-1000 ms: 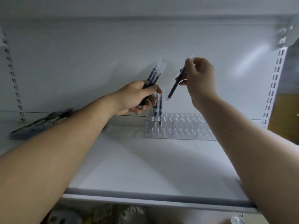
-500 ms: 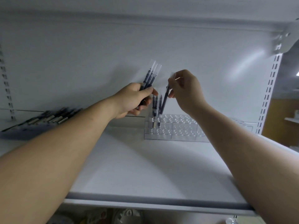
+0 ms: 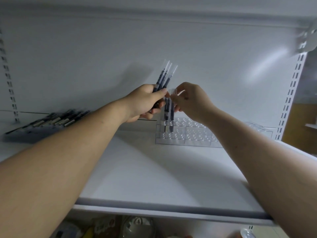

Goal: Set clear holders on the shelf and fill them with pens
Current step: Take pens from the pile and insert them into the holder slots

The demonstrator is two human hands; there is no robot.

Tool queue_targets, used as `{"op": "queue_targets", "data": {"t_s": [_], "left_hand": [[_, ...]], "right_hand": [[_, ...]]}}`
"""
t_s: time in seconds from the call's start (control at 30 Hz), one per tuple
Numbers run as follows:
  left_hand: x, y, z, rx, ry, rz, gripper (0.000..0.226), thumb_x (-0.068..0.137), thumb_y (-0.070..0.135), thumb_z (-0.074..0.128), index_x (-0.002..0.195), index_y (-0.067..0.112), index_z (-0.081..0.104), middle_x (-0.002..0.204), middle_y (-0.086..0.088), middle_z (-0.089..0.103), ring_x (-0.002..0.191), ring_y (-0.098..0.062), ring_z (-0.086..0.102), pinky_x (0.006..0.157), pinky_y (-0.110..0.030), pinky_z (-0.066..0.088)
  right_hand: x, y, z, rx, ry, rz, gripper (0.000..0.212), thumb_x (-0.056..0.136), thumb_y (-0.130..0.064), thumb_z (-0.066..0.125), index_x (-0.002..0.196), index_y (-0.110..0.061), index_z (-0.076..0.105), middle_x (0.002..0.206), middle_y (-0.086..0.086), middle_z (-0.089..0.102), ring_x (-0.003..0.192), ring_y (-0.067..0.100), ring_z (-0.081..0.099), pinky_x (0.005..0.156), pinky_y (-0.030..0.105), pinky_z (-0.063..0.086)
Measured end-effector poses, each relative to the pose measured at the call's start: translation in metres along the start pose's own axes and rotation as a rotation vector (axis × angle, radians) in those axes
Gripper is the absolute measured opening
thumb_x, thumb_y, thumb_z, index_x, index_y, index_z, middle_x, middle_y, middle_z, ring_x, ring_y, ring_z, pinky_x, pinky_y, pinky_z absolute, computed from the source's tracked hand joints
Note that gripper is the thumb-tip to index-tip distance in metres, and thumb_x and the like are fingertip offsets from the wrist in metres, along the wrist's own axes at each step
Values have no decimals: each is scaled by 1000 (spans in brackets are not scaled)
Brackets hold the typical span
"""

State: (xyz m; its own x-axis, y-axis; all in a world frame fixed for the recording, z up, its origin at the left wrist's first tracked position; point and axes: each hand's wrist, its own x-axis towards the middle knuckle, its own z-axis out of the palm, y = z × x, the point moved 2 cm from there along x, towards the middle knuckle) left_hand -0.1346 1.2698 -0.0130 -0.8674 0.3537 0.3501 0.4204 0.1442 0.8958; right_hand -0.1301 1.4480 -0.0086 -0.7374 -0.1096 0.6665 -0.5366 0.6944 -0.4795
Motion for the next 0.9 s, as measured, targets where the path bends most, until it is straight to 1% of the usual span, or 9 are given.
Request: {"op": "queue_targets", "data": {"t_s": [0.07,0.13,0.3,0.4,0.47,0.5,0.6,0.77,0.9], "left_hand": [[0,0,1,0,-7,-1,22,112,29,48,119,9,55,67,1,51,53,-12,38,42,-21,23],[0,1,1,-2,-13,-3,23,112,29,48,117,7,55,68,0,51,53,-12,39,42,-21,23],[-3,3,3,12,-48,-10,25,111,28,48,112,7,62,72,-1,52,54,-12,43,42,-21,23],[-2,2,5,34,-62,-2,28,110,28,51,113,5,66,74,-2,52,56,-12,44,40,-21,24],[-1,1,5,54,-55,13,30,110,27,52,115,2,67,75,-2,52,56,-11,44,40,-21,24],[-1,1,6,60,-53,19,30,110,27,52,116,1,67,74,-2,51,56,-11,44,40,-21,24],[0,0,6,48,-69,23,31,110,26,52,118,0,67,73,-2,52,57,-12,44,39,-22,24],[-1,3,7,37,-78,16,35,111,28,49,121,-1,67,72,-2,55,58,-13,49,38,-21,24],[-1,3,6,39,-79,7,34,111,30,49,119,3,68,78,-5,61,60,-15,53,37,-20,24]], "right_hand": [[-1,-1,0,-28,-7,25,29,98,-47,67,100,-18,63,68,-4,76,72,20,74,74,43,62],[-1,-1,-3,-41,4,29,33,96,-50,68,99,-17,65,68,-4,76,72,17,74,73,40,61],[2,4,-12,49,113,23,14,97,-32,69,99,-18,69,73,-2,76,73,19,75,74,42,63],[4,1,-16,192,177,-8,7,95,-19,68,98,-16,73,86,0,75,72,16,72,69,33,58],[3,-1,-17,304,181,10,9,95,-11,66,96,-15,74,86,1,73,68,14,67,64,24,51],[3,-2,-17,348,179,26,10,94,-10,66,93,-15,74,85,2,72,68,13,65,63,23,48],[4,-4,-17,437,158,49,13,94,-13,68,84,-15,76,83,4,70,70,13,64,64,25,45],[4,-4,-19,536,159,71,12,95,-21,72,93,-11,78,89,2,73,74,11,66,63,24,45],[8,-1,-23,706,248,138,15,103,-16,58,101,-7,69,91,6,76,81,24,75,67,33,47]]}}
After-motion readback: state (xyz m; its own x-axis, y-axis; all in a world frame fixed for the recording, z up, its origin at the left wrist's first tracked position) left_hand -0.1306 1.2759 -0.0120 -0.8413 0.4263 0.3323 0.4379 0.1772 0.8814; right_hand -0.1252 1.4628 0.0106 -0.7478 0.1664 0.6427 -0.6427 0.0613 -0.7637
